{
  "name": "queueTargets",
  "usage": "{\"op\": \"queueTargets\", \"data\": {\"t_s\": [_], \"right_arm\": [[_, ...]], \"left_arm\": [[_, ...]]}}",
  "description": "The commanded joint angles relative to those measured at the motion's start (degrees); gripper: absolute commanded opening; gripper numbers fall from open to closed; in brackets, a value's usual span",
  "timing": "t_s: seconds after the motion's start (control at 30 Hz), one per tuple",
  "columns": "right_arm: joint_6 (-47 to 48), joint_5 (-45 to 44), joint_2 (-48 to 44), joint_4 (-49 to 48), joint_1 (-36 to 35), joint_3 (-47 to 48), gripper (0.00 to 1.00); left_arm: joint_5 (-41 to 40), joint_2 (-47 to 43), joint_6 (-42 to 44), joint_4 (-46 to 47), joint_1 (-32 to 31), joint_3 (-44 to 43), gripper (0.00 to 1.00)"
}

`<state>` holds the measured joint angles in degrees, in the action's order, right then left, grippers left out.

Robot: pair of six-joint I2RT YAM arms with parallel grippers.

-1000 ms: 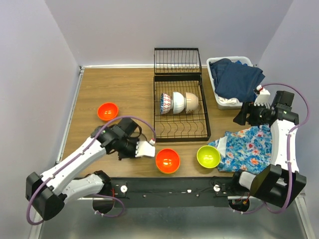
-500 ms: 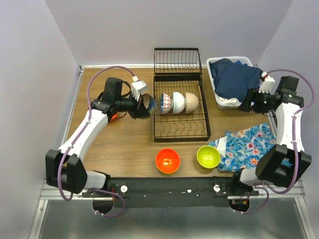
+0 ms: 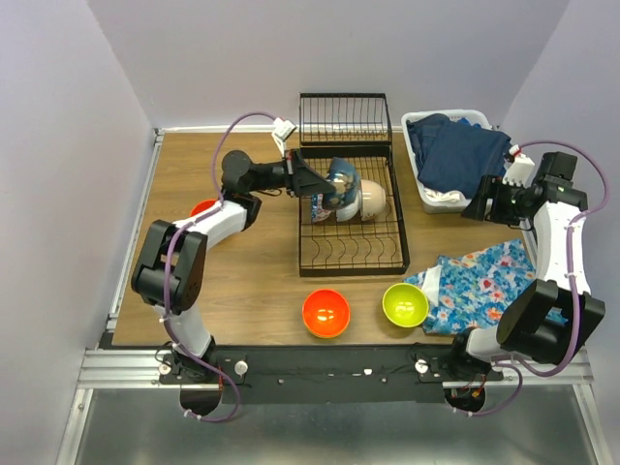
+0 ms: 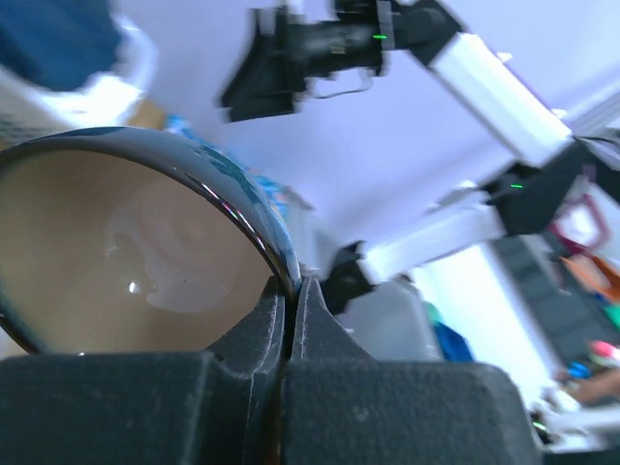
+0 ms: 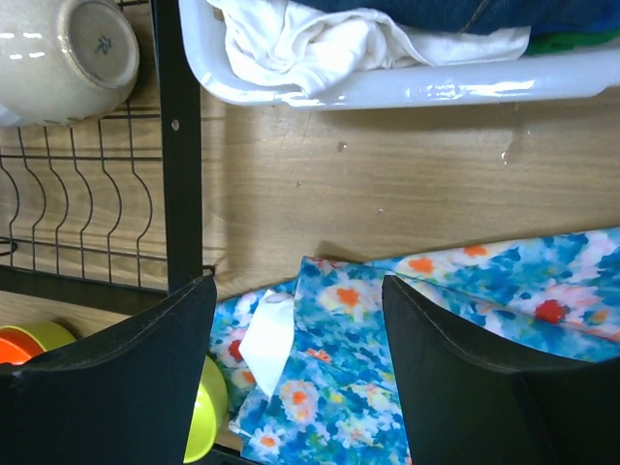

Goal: Load the bowls into the dish rack

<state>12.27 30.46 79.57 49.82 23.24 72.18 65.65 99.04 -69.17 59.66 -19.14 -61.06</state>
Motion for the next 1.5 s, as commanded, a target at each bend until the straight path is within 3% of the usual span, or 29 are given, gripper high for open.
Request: {"op": "queueTargets", "data": {"t_s": [0.0,0.23,0.6,0.8,1.17,1.47], "right_arm": [[-0.32,-1.89,0.14,0.45,-0.13,-1.69,0.77],[2.67,-2.42,-1.43,3.26,-0.13,-2.92,0.77],[1.44,-5.06,-5.56,4.14,-0.13,-3.89,0.77],[3.2,-5.85,-8.11,5.81,-0.13,-6.26,0.77],[1.53,-7.34,-8.91,5.29,-0.13,-7.06,0.77],[0.47,-8.57,-7.24,5.46,-0.13,-6.53,0.77]], "left_arm": [[-0.86,0.53,-10.4,35.36,-6.77,-4.43,0.0],[-13.87,-0.7,3.94,20.68,-14.6,2.34,0.0],[-20.46,5.54,7.73,6.72,-23.31,0.59,0.0],[-24.34,8.08,5.54,9.5,-25.16,4.45,0.0],[-31.81,14.94,0.97,7.05,-25.42,-1.69,0.0],[-35.06,18.2,-2.29,8.63,-25.34,-0.91,0.0]]}}
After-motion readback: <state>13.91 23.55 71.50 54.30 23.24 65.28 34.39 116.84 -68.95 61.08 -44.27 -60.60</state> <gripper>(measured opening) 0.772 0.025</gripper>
